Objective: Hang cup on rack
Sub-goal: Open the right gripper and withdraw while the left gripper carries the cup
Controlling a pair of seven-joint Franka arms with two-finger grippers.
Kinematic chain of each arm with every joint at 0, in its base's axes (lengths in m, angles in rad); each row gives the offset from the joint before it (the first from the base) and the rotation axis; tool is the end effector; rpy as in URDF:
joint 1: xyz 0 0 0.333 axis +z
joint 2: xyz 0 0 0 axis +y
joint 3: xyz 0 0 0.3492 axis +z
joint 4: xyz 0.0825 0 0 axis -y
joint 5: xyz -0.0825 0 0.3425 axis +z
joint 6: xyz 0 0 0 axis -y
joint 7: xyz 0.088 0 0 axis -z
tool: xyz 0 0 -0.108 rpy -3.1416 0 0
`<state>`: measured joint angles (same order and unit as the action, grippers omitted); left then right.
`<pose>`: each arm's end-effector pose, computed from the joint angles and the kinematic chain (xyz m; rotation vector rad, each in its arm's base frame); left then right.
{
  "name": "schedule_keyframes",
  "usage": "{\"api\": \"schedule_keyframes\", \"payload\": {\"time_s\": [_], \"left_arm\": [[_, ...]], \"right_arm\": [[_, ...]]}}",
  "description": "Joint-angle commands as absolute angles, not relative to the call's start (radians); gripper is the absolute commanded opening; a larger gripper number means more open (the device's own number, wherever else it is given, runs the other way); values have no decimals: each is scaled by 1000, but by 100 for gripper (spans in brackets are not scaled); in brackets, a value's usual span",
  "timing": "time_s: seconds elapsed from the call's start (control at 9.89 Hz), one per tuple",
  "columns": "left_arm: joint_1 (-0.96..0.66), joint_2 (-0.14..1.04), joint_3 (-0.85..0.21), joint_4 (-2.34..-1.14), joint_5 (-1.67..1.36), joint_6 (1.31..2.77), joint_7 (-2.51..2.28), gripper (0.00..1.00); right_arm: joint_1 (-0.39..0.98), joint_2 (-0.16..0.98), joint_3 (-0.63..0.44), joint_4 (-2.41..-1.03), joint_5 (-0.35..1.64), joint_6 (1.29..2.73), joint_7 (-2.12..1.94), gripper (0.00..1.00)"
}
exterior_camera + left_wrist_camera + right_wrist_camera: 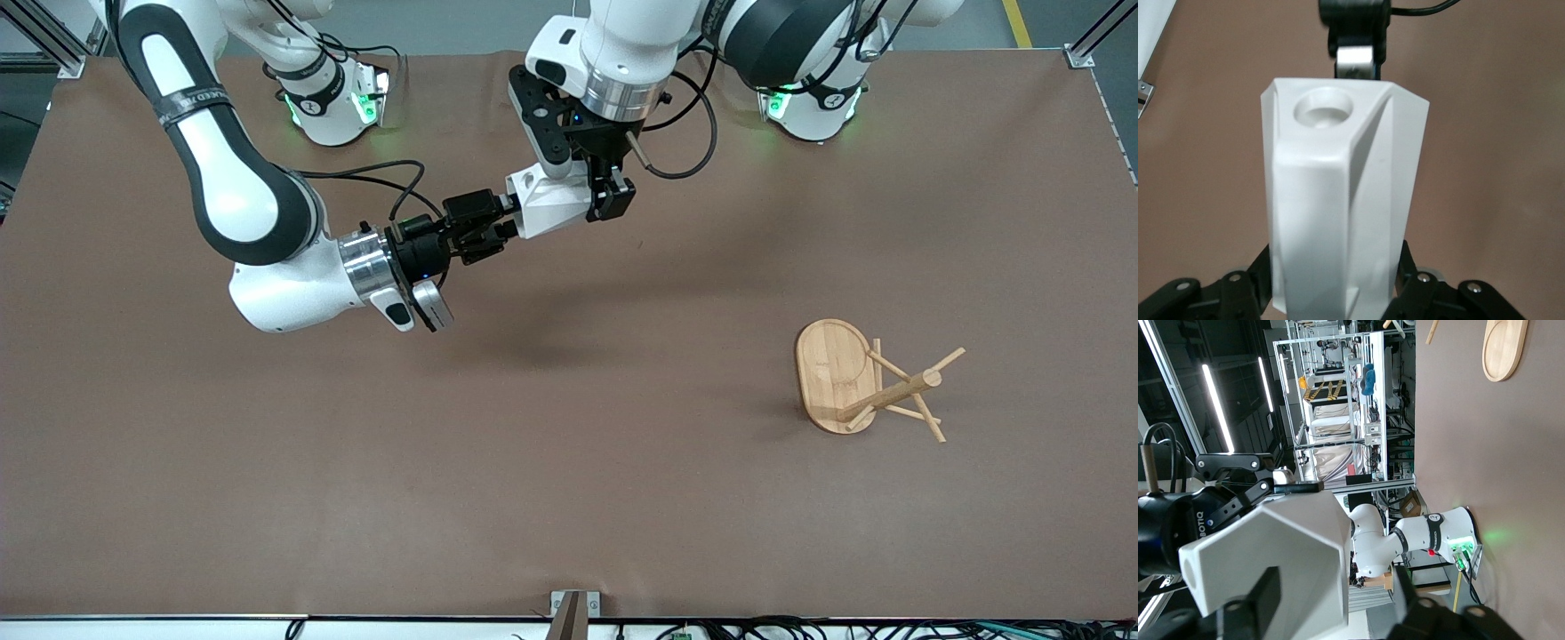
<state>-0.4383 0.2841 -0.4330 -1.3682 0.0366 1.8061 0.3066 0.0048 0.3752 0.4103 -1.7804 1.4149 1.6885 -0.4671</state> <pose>0.4355 -0.4452 0.6195 2.5170 -1.6442 0.2263 0.5331 0.3015 0.4697 -1.6123 -0.2356 0.3481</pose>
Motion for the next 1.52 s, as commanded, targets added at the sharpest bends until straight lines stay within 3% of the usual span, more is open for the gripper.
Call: {"api": "schedule_keyframes", "payload": {"time_s": [0.0, 0.2, 0.61, 0.81, 1.11, 1.31, 1.41], "left_arm": [[-405, 270, -426, -1387, 60, 1751, 141, 36], [-382, 258, -426, -1388, 60, 1706, -105, 36], [-235, 241, -428, -1390, 61, 1663, -143, 36], [-171, 236, -425, -1390, 63, 1661, -144, 36], [-68, 238, -426, -1391, 63, 1654, -146, 36], [-12, 230, -413, -1407, 58, 1637, -146, 35], [-26, 212, -335, -1454, 49, 1643, -143, 35]], "right_arm": [[-8, 359, 391, -1772, 1375, 1744, -474, 100], [-9, 357, 315, -1734, 1228, 1752, -472, 100], [-9, 354, 57, -1671, 866, 1758, -472, 100], [-11, 354, -26, -1651, 757, 1839, -474, 100], [-12, 354, -58, -1621, 500, 1951, -453, 100], [-9, 325, -61, -1594, 335, 1944, -270, 100], [-5, 295, -54, -1580, 228, 1925, -189, 100]]}}
